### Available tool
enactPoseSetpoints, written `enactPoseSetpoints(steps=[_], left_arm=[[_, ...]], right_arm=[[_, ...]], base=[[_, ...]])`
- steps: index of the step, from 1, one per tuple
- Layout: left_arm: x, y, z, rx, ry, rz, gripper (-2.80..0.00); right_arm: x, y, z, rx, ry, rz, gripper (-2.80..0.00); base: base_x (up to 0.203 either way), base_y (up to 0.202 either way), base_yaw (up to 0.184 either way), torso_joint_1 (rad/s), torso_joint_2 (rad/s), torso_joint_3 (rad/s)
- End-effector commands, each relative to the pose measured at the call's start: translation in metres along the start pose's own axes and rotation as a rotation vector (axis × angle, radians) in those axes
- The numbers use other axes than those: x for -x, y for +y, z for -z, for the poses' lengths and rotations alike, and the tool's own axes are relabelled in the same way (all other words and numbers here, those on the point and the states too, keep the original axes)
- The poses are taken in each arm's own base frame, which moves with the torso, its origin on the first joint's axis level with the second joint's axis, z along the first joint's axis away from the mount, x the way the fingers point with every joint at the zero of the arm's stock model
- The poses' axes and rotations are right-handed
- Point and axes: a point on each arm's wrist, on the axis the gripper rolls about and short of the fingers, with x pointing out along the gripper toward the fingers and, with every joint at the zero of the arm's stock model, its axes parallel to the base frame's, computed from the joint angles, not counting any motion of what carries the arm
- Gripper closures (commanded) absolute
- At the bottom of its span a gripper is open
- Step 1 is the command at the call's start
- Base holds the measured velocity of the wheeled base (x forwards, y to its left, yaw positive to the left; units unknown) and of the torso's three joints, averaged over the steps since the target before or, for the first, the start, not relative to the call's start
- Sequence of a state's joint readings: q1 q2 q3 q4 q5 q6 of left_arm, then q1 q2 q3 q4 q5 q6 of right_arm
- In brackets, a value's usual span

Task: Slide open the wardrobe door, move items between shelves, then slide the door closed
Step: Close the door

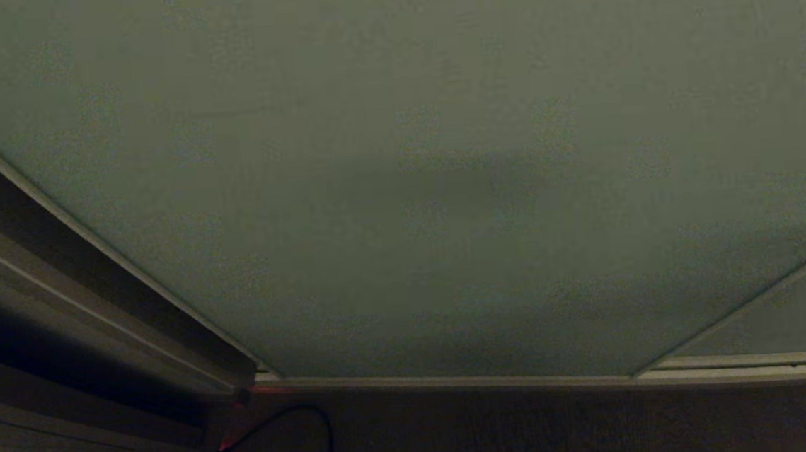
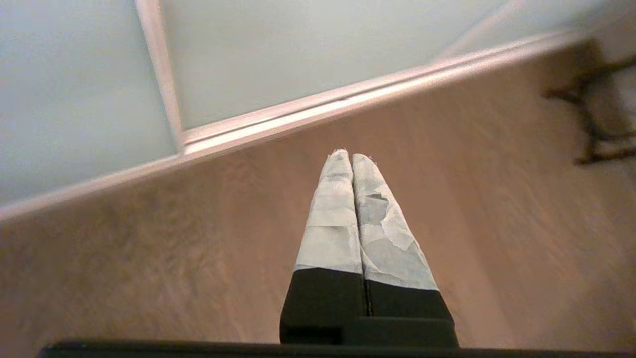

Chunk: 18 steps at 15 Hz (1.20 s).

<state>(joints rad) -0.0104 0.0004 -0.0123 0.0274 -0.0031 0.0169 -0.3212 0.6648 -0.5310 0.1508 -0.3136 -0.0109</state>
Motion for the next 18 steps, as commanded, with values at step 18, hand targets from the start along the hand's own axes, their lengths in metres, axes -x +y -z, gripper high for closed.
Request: enactPoseSetpoints(steps=[18], left_arm=[[0.0, 0.0, 0.0, -0.002, -0.002, 0.0, 0.0]], right_arm=[[0.028, -0.009, 0.146, 0.032, -0.234, -0.605, 0.0]], base=[[0.0, 0.0, 0.0, 0.0, 0.0, 0.0]])
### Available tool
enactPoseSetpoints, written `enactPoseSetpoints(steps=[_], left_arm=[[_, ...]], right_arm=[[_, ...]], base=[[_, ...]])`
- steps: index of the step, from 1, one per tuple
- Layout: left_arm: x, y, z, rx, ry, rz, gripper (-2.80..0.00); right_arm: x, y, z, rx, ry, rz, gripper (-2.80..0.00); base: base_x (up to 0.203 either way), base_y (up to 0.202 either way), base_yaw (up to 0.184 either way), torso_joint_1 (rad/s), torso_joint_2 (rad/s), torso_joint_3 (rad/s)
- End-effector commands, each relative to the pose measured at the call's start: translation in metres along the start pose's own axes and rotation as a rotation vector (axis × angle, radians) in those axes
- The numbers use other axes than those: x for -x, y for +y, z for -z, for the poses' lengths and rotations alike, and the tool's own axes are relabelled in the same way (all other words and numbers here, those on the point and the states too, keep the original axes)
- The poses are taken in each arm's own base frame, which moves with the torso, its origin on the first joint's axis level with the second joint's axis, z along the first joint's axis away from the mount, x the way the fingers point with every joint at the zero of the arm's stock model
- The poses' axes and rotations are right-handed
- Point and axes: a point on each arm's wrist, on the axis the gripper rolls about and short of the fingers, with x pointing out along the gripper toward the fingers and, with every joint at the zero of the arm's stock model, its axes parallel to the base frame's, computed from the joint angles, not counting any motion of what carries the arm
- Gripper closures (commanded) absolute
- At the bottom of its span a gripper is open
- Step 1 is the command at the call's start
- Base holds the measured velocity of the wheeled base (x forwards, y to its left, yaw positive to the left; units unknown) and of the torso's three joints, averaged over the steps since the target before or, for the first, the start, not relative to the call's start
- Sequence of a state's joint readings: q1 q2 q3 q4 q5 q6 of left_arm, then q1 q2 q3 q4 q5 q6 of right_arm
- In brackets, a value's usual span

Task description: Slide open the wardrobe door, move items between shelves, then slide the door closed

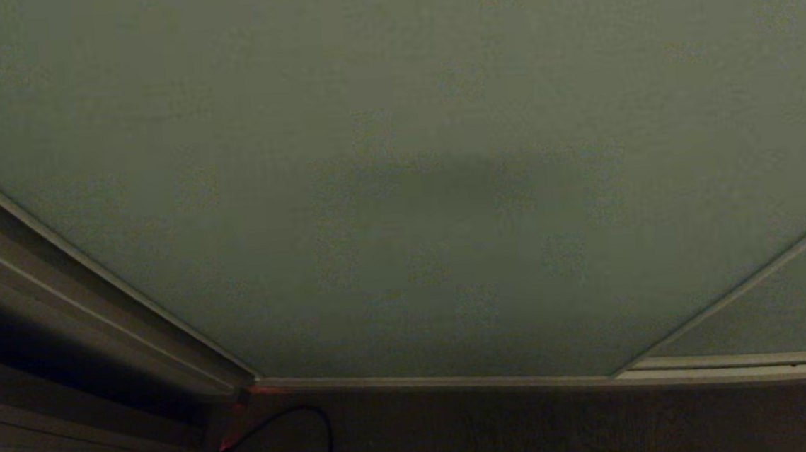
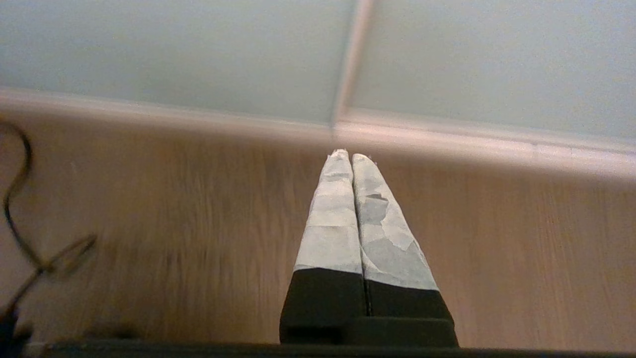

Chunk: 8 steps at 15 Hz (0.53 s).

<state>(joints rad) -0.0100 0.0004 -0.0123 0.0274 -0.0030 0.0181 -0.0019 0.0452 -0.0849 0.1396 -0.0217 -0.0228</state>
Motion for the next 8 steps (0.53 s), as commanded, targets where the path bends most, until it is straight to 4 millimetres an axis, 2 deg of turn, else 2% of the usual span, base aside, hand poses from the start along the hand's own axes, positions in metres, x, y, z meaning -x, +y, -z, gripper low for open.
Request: enactPoseSetpoints(steps=[1, 8], left_arm=[[0.0001, 0.0, 0.0001, 0.0, -0.002, 0.001, 0.0], [0.0001, 0.0, 0.0001, 0.0, -0.002, 0.001, 0.0]], right_arm=[[-0.0028, 0.0006, 0.0099, -0.001, -0.066, -0.014, 0.0], [-0.0047, 0.0008, 0.0109, -0.013, -0.099, -0.017, 0.0]], base=[[0.0, 0.0, 0.0, 0.0, 0.0, 0.0], [0.0, 0.0, 0.0, 0.0, 0.0, 0.0]])
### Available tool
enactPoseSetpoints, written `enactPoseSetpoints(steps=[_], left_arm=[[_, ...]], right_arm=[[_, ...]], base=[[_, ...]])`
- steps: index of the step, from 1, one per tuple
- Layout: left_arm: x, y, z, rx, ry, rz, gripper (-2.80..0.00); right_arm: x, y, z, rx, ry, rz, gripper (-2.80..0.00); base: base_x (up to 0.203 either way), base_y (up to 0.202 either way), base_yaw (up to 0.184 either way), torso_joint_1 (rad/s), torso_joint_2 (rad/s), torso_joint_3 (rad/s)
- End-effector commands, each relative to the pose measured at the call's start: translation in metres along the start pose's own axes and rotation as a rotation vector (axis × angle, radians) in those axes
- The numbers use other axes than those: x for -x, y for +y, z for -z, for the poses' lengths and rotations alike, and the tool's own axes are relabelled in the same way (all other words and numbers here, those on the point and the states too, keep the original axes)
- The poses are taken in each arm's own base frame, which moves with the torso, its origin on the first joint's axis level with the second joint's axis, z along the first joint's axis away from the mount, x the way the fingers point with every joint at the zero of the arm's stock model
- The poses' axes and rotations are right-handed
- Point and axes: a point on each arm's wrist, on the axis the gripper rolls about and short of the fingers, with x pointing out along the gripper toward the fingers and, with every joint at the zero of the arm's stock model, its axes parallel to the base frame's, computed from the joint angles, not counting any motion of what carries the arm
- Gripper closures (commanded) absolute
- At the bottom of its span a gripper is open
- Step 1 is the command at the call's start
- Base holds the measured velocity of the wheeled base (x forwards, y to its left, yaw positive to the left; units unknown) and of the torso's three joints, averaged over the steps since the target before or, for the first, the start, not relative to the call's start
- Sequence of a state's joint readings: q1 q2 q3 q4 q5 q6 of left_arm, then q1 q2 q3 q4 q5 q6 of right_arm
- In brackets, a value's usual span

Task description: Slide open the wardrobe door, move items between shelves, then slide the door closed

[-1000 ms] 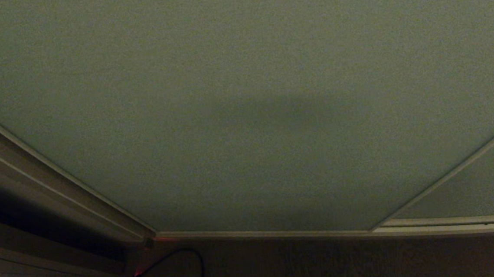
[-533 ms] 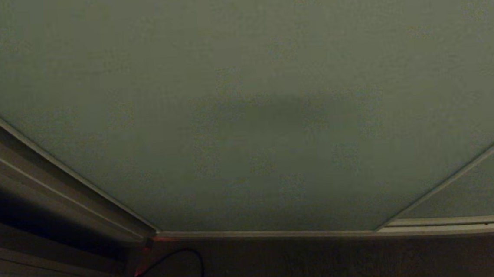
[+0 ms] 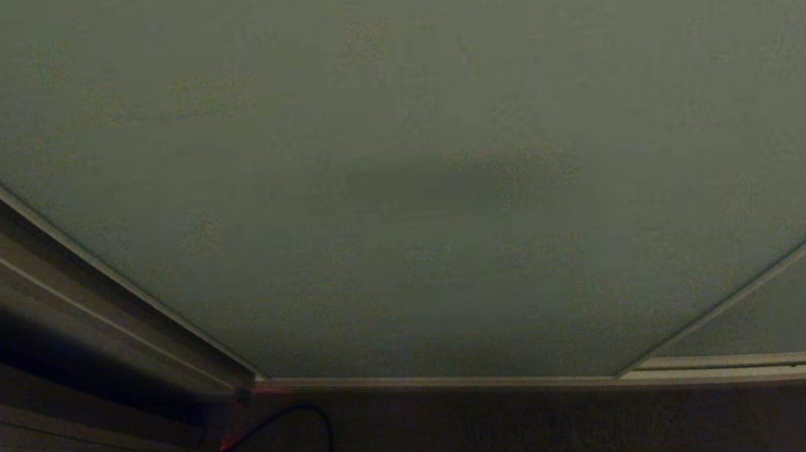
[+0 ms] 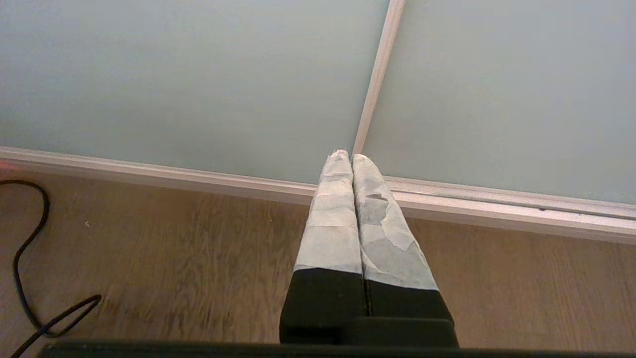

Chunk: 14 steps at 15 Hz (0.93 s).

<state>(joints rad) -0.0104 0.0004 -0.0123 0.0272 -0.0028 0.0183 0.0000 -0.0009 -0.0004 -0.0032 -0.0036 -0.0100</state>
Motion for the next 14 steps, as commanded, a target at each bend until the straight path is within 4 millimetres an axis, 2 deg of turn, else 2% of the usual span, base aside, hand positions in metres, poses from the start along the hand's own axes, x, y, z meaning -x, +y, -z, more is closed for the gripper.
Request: enactPoseSetpoints(steps=[1, 14], left_arm=[[0.0001, 0.0, 0.0001, 0.0, -0.002, 0.0, 0.0], [0.0001, 0.0, 0.0001, 0.0, -0.002, 0.001, 0.0]], right_arm=[[-0.0003, 0.0001, 0.0016, 0.001, 0.006, 0.001, 0.0], [-0.0002, 0.0002, 0.0018, 0.001, 0.006, -0.004, 0.0]], base=[[0.0, 0.0, 0.0, 0.0, 0.0, 0.0], [0.0, 0.0, 0.0, 0.0, 0.0, 0.0]])
